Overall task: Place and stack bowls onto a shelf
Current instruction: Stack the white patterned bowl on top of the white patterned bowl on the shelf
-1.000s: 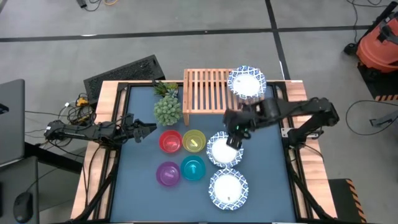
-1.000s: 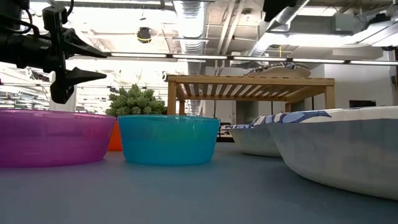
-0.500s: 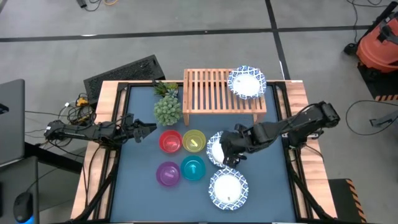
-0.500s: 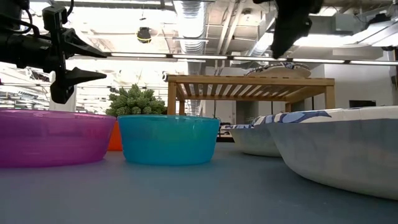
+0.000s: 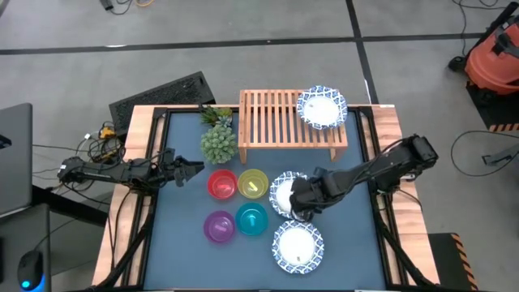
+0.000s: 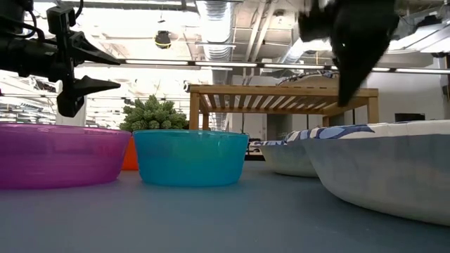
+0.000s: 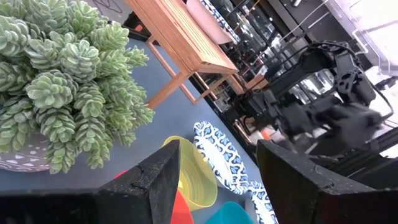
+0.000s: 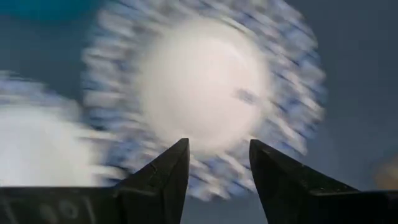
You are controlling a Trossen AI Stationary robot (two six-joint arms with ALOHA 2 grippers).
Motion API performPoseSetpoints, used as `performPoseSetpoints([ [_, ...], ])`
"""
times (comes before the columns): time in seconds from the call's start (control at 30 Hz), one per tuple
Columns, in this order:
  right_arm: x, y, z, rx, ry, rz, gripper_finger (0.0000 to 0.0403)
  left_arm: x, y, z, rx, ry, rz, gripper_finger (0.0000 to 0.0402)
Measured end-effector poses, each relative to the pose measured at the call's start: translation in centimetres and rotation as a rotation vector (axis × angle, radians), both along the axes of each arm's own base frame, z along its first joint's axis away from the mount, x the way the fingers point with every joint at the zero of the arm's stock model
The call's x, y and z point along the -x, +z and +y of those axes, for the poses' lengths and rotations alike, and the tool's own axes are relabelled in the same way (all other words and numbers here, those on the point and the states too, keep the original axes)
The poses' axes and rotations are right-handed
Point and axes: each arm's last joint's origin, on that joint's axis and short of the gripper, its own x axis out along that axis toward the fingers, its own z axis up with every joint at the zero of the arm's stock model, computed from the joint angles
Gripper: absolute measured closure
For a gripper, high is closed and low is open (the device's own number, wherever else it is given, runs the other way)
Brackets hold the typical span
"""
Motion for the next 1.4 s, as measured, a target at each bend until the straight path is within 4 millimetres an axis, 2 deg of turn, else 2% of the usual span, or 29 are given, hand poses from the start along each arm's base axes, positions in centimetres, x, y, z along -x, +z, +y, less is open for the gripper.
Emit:
performPoseSetpoints([
  [0.1,0.6,-0.6,-0.3,0.03,-0.167,0.056,0.0214,0.0,0.0,0.0,-0.001,-0.007,0.003,0.0205],
  [0.33,0.8,0.0,0.3,0.001,-0.38,-0.062,0.0215,-0.1,-0.1,0.0,-0.002,-0.007,0.017,0.0205],
  [0.43,1.2,-0.5,0.4,-0.03,-0.543,-0.088,0.0215,-0.1,-0.2,0.0,-0.008,-0.007,0.022,0.0205],
  [0.57,2.3,-1.7,1.8,-0.071,-0.697,-0.109,0.0215,-0.2,-0.2,0.0,-0.007,-0.007,0.029,0.0205],
  [0.73,2.6,-3.3,3.2,-0.166,-0.752,-0.173,0.0215,-0.2,-0.2,0.0,-0.007,-0.007,0.029,0.0205],
  [0.9,3.3,-4.1,3.4,-0.163,-0.823,-0.177,0.0215,-0.2,-0.2,0.0,-0.006,-0.007,0.028,0.0205],
  [1.2,3.8,-5.1,2.7,-0.133,-0.885,-0.17,0.0215,-0.2,-0.2,0.0,-0.013,-0.006,0.03,0.0205],
  [1.4,3.2,-6.3,2.0,-0.205,-0.911,-0.219,0.0215,-0.2,-0.2,0.0,-0.013,-0.006,0.03,0.0205],
])
